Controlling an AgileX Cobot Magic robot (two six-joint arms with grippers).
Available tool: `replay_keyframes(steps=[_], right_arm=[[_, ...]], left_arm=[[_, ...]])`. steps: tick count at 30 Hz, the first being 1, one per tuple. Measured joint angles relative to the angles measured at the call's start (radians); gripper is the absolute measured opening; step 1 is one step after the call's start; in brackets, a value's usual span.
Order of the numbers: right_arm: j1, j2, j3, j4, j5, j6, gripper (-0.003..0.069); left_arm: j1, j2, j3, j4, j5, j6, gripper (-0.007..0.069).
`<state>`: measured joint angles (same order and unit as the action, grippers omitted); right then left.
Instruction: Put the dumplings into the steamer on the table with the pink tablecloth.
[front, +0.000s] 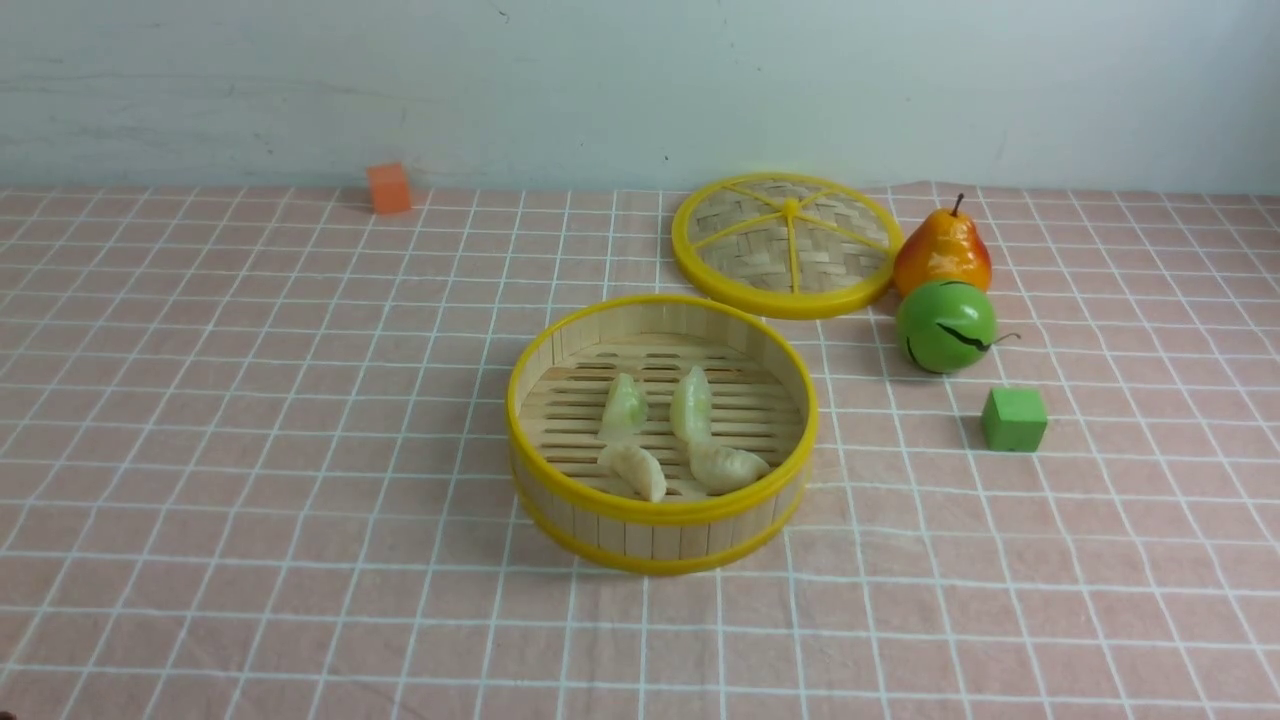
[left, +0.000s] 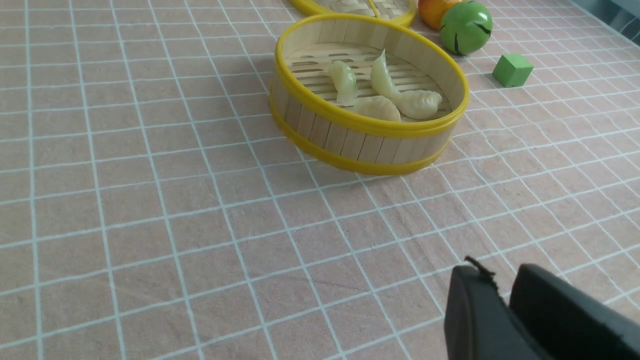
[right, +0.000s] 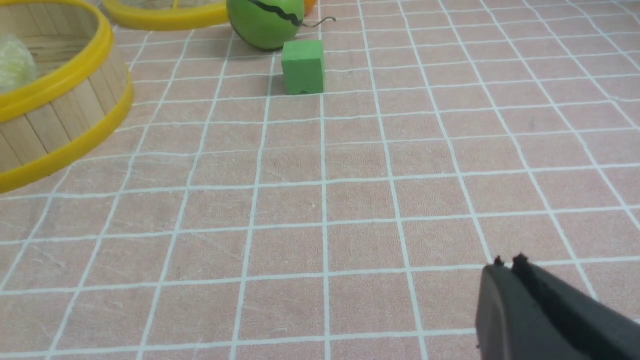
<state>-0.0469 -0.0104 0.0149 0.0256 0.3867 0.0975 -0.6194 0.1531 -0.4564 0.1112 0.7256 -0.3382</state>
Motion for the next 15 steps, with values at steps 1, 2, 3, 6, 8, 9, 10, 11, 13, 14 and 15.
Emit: replay_keyframes(steps=[1,2,3,6,8,9,10,11,13,14,15], right_arm=[[0.000,0.000,0.000,-0.001,0.000,0.000,0.0011],[0.000,0.000,0.000,-0.001,0.000,0.000,0.0012],[0.000,0.000,0.000,-0.001,0.000,0.000,0.0013],[0.000,0.000,0.000,0.001,0.000,0.000,0.0014],[0.000,0.000,0.000,0.001,0.000,0.000,0.0015],[0.000,0.000,0.000,0.001,0.000,0.000,0.0017],[0.000,0.000,0.000,0.001,0.000,0.000,0.0018],[0.000,0.000,0.000,0.001,0.000,0.000,0.0020],[0.000,0.000,0.000,0.001,0.000,0.000,0.0022],[0.000,0.000,0.000,0.001,0.000,0.000,0.0024],[0.000,0.000,0.000,0.001,0.000,0.000,0.0025]], left_arm=[[0.000,0.000,0.000,0.000,0.001,0.000,0.0110],[0.000,0.000,0.000,0.000,0.002,0.000,0.0110],[0.000,0.000,0.000,0.000,0.007,0.000,0.0109],[0.000,0.000,0.000,0.000,0.019,0.000,0.0109],[0.000,0.000,0.000,0.000,0.023,0.000,0.0109],[0.000,0.000,0.000,0.000,0.023,0.000,0.0109],[0.000,0.000,0.000,0.000,0.023,0.000,0.0109],[0.000,0.000,0.000,0.000,0.023,0.000,0.0109],[0.000,0.000,0.000,0.000,0.023,0.000,0.0111],[0.000,0.000,0.001,0.000,0.025,0.000,0.0112],[0.000,0.000,0.005,0.004,0.021,0.000,0.0112]])
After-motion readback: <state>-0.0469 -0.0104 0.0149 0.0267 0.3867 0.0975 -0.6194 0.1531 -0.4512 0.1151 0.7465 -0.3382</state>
